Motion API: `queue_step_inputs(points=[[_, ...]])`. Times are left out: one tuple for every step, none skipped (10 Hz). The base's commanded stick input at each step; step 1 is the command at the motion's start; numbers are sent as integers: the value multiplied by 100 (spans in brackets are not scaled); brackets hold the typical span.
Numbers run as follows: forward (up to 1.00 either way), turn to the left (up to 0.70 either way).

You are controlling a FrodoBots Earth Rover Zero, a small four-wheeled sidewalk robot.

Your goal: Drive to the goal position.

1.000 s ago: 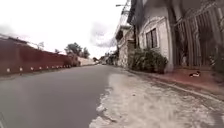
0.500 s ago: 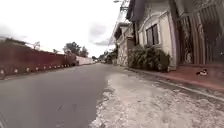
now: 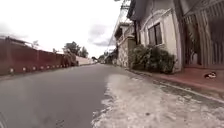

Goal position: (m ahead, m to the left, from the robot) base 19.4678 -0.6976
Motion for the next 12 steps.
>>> queue_step_inputs(points=[[70, 0], [70, 0], [70, 0], [70, 0], [70, 0], [70, 0], [70, 0], [70, 0], [70, 0], [70, 0], [70, 0], [70, 0]])
